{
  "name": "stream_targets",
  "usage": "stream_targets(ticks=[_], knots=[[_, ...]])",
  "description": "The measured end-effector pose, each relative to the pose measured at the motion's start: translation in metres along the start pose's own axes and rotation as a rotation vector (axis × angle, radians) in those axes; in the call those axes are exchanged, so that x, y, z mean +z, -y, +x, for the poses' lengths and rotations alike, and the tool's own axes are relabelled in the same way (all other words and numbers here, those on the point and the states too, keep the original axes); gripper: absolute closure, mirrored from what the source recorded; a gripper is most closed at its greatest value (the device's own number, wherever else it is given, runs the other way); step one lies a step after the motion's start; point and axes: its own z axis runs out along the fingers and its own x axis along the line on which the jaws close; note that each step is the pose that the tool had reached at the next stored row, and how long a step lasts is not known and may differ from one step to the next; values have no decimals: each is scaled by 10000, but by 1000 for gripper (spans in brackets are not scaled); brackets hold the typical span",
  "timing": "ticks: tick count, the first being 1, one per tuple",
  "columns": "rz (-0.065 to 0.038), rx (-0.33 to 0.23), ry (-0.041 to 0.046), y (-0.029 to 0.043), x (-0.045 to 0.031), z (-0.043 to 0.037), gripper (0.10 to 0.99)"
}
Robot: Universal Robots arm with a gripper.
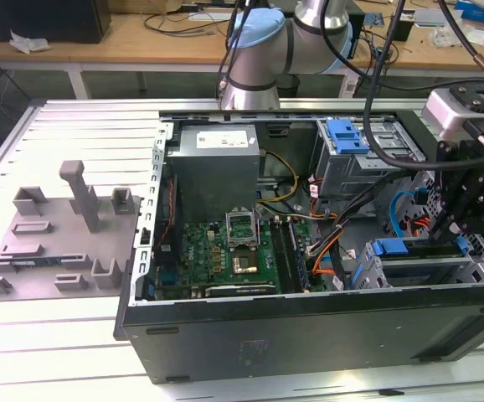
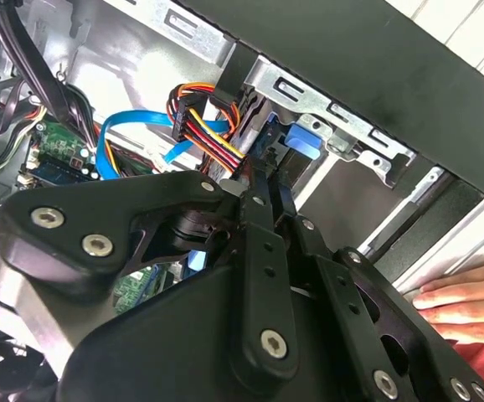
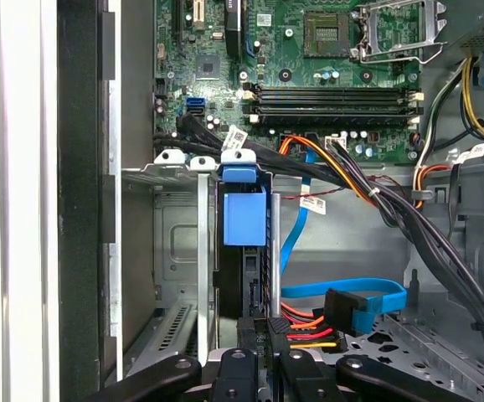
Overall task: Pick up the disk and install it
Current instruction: 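Insert the first disk wire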
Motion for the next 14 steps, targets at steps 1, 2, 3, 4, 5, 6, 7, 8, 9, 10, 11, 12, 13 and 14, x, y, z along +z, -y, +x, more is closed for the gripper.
stream_targets(ticks=[1, 2, 3, 4, 5, 6, 7, 8, 9, 10, 11, 12, 13, 14], knots=[[0, 0, 0, 0, 2, 0, 918], [0, 0, 1, 1, 3, 0, 918], [0, 0, 1, 1, 6, 0, 918], [0, 0, 0, 1, 9, 0, 918], [1, -1, -1, 1, 12, 0, 918], [0, -1, 1, 1, 17, 0, 918], [0, 0, 0, 1, 18, 0, 918], [0, 0, 0, 1, 19, 0, 918], [0, 0, -1, 1, 21, 0, 918], [0, -1, -1, 1, 23, 0, 918], [1, 0, 0, 1, 26, 0, 918], [0, -1, -1, 1, 28, -1, 918], [0, 0, -1, 1, 30, 0, 918], [0, -1, -1, 1, 32, 0, 918]])
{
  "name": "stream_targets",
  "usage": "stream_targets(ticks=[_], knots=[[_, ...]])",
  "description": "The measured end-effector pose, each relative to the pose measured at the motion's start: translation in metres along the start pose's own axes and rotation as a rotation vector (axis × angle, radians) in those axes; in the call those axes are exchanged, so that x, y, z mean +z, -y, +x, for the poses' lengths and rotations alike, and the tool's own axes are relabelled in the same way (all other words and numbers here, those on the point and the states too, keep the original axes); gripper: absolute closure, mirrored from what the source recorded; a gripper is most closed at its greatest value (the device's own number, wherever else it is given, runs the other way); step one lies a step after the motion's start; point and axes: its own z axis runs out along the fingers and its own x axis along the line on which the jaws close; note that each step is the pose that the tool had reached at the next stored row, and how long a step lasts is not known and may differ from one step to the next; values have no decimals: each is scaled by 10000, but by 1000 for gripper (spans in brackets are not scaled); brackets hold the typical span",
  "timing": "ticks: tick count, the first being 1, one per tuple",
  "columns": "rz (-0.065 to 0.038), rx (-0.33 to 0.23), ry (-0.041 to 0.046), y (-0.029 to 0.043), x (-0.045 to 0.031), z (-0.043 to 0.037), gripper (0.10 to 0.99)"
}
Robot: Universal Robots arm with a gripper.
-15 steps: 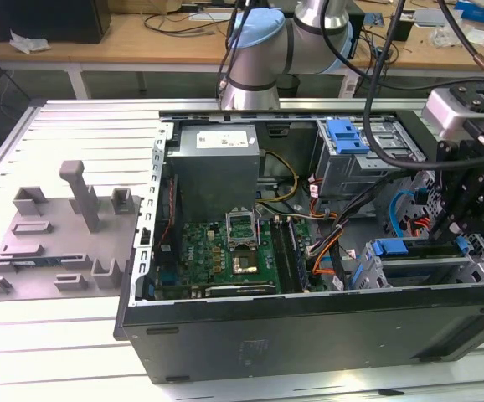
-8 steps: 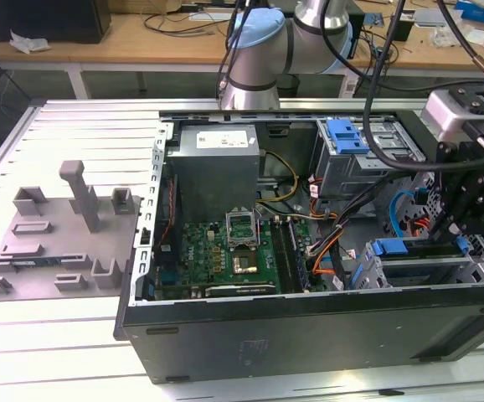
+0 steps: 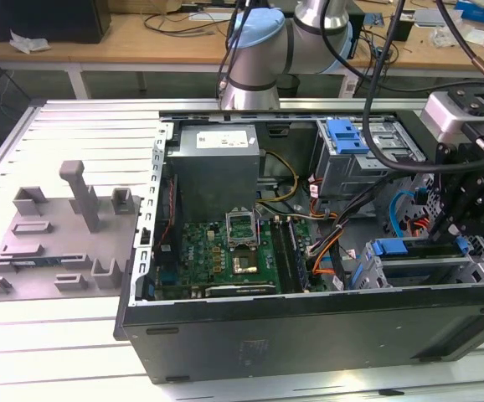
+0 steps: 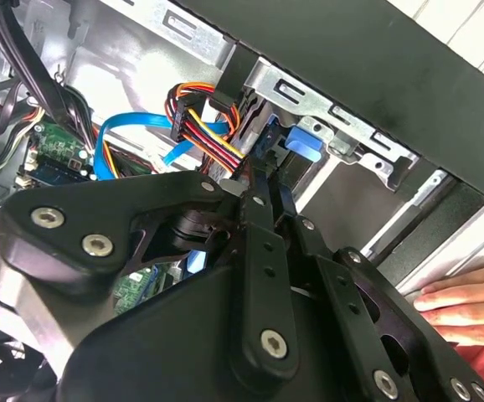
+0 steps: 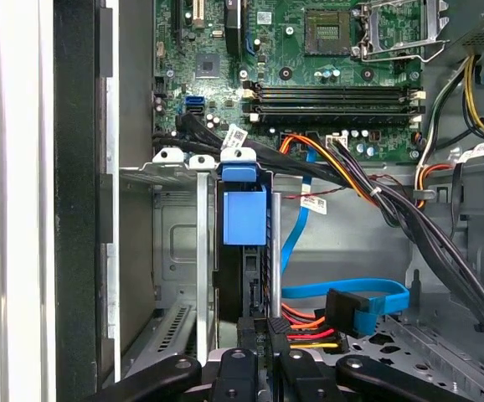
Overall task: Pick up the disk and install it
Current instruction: 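Insert the first disk wire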
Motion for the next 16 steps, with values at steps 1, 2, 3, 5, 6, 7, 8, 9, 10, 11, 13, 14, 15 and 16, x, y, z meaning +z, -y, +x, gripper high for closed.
stream_targets(ticks=[1, 2, 3, 5, 6, 7, 8, 9, 10, 11, 13, 14, 15, 16], knots=[[0, 0, 0, 0, 2, 0, 918], [-1, 0, 2, 0, 7, 0, 918], [0, 0, 1, 0, 8, 0, 918], [0, 0, 0, 0, 13, 0, 918], [0, 0, 0, 0, 17, 0, 918], [0, 0, 0, 0, 19, 0, 918], [0, 0, 0, 0, 20, 0, 918], [0, 0, 0, 0, 23, 0, 918], [0, 0, 1, 0, 26, 0, 918], [0, 0, 1, 0, 29, -1, 918], [0, 0, -1, 0, 31, 0, 918], [0, 0, 0, 0, 32, -1, 918], [0, 0, 0, 0, 32, 0, 918], [0, 0, 1, 0, 33, -1, 918]])
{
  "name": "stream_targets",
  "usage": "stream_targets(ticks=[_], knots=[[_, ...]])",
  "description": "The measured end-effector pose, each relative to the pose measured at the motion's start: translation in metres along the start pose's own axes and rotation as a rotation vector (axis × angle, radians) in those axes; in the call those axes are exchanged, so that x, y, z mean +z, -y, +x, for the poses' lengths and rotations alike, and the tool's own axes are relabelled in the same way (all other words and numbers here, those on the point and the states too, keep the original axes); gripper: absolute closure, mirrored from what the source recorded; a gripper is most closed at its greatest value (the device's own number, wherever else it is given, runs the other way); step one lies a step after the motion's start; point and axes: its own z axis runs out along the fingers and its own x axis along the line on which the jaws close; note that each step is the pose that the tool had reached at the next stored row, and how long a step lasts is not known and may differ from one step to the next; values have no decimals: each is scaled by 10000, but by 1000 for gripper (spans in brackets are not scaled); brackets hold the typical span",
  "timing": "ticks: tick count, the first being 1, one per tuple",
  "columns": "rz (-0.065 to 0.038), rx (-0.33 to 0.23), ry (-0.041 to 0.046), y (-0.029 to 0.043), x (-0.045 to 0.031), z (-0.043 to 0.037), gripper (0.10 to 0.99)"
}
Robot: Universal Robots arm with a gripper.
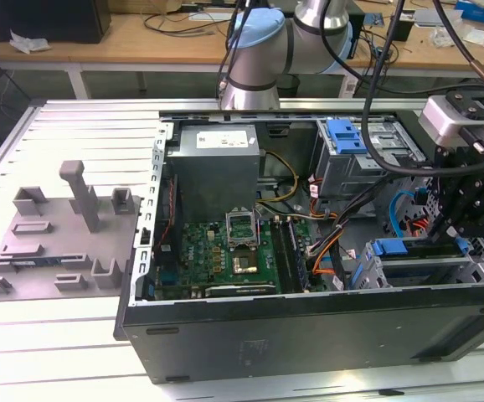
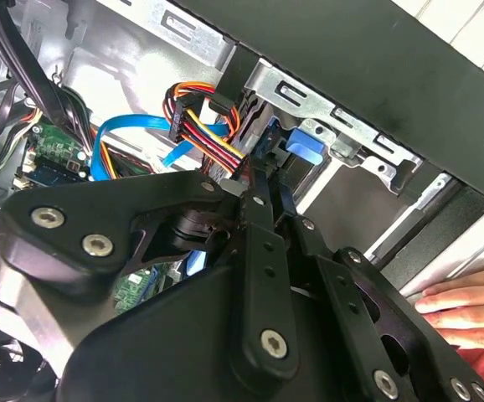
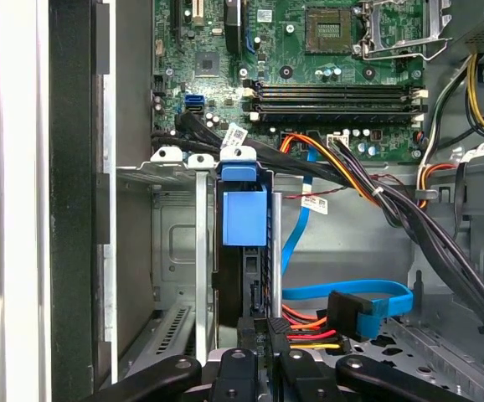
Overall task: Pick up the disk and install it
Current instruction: 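Insert the first disk wire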
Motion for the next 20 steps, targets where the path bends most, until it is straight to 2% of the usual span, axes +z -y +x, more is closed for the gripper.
stream_targets(ticks=[5, 6, 9, 15, 17, 20], knots=[[-1, 0, 3, 0, 2, 0, 906], [-1, -1, 2, 0, -1, 0, 780], [0, 0, 0, -1, -61, 1, 780], [0, 8, 0, -3, -262, 4, 780], [-1, 29, 1, -4, -466, 6, 780], [0, 41, 0, -4, -555, 8, 780]])
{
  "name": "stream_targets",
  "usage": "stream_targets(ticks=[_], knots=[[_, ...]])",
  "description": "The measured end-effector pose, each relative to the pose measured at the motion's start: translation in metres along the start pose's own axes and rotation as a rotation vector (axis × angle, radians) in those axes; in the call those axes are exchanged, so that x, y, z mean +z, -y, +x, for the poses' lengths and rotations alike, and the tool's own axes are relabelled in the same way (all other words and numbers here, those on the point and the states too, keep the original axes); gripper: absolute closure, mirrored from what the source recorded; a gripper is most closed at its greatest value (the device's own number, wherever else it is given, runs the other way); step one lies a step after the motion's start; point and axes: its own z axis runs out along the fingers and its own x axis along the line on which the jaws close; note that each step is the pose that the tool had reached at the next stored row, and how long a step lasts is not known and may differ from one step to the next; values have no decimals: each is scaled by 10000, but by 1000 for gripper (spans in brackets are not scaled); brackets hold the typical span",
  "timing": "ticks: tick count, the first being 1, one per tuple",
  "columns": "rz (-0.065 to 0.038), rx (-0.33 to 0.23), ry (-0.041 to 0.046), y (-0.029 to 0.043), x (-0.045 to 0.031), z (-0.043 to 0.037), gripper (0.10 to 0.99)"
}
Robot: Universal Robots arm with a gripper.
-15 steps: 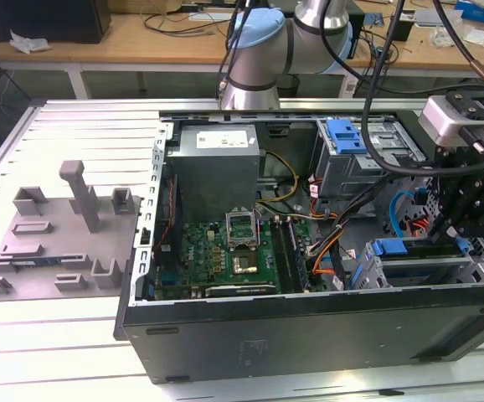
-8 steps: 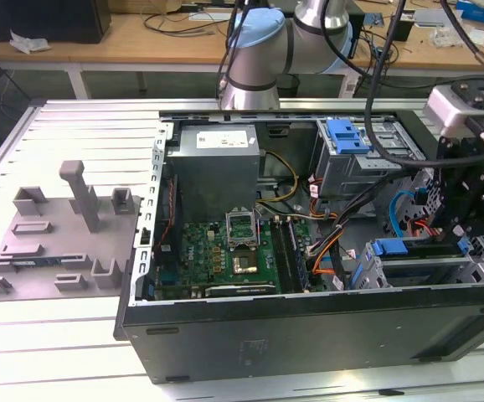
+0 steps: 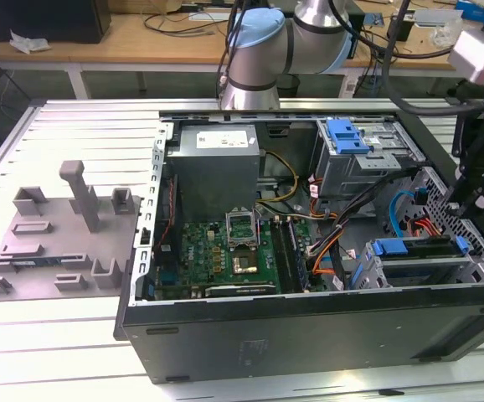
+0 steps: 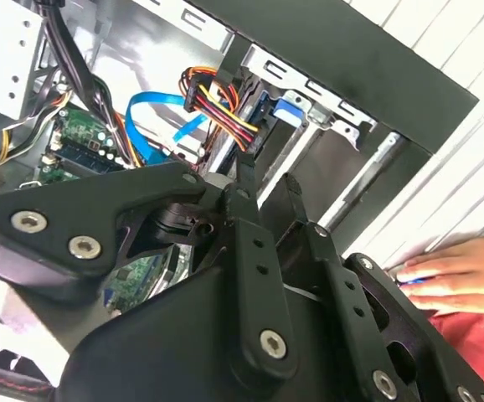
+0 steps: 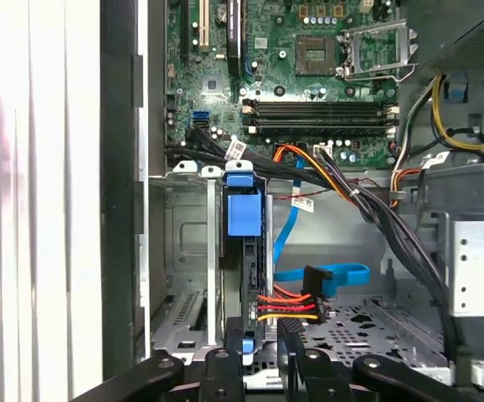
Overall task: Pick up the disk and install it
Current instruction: 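Insert the first disk wire, then insert the second disk wire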
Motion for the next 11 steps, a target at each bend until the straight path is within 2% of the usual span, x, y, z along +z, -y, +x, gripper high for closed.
stream_targets(ticks=[11], knots=[[0, 13, 0, 0, -4, 0, 780]])
